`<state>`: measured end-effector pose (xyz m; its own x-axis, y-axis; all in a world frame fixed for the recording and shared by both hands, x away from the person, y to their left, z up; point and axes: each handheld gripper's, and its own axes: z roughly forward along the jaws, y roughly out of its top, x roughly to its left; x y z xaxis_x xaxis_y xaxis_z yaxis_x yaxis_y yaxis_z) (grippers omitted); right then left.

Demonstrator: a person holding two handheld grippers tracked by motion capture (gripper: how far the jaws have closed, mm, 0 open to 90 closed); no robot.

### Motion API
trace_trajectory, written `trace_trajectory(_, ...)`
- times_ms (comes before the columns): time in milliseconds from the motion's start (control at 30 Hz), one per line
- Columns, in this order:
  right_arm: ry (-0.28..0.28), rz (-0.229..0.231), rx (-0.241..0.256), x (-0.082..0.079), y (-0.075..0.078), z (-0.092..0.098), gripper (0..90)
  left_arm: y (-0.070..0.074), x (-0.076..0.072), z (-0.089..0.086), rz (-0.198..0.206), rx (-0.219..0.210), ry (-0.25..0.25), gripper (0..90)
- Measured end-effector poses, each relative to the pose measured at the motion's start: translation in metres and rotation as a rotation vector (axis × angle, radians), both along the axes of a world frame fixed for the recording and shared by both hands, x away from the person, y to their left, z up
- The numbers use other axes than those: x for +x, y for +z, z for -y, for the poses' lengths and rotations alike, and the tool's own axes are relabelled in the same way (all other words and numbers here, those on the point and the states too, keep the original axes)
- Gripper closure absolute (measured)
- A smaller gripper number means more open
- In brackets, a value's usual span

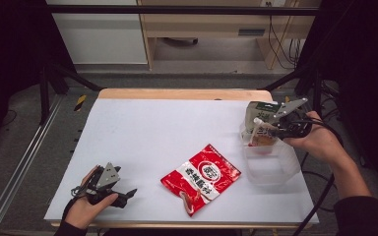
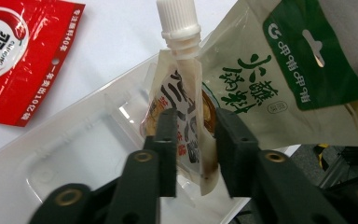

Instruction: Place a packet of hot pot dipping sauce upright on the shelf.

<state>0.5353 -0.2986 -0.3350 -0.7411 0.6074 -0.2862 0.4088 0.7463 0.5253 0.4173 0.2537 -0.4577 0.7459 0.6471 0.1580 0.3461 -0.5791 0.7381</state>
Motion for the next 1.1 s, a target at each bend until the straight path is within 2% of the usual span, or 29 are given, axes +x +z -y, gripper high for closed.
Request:
trace_trajectory(167,-0.065,0.025,0.023,-0.006,0.008,0.0,46.6,0.0,0.0,0.001,-0.004,0.01,-0.007,6.0)
trace_trajectory(233,-0.099,0.065,0.008,-0.011,0.014,-0.001,39.0,0.0,-0.001,0.002,0.0,0.004,-0.006,6.2)
trace_trajectory(333,-0.114,0.118,0.011,-0.022,0.027,-0.005,32.5,0.0,-0.001,0.005,-0.001,0.007,-0.014,6.9)
trace_trajectory(567,-0.076,0.22,0.012,-0.057,0.05,-0.027,25.1,0.001,-0.002,0.018,-0.022,0.0,-0.055,12.5)
trace_trajectory(667,-0.05,0.251,0.032,-0.07,0.054,-0.038,23.6,0.002,0.0,0.029,-0.038,-0.014,-0.083,17.2)
trace_trajectory(733,-0.025,0.267,0.057,-0.081,0.052,-0.051,22.6,0.004,0.001,0.034,-0.044,-0.005,-0.104,19.6)
trace_trajectory(833,0.004,0.261,0.089,-0.09,0.046,-0.064,23.0,0.005,0.002,0.043,-0.062,-0.014,-0.132,23.8)
trace_trajectory(933,0.024,0.261,0.082,-0.098,0.036,-0.079,22.1,0.005,0.004,0.052,-0.078,0.0,-0.156,28.1)
trace_trajectory(1033,0.043,0.25,0.099,-0.106,0.024,-0.096,20.7,0.005,0.006,0.059,-0.09,0.004,-0.174,32.9)
trace_trajectory(1100,0.053,0.248,0.105,-0.109,0.015,-0.106,20.1,0.006,0.008,0.064,-0.113,-0.013,-0.188,36.7)
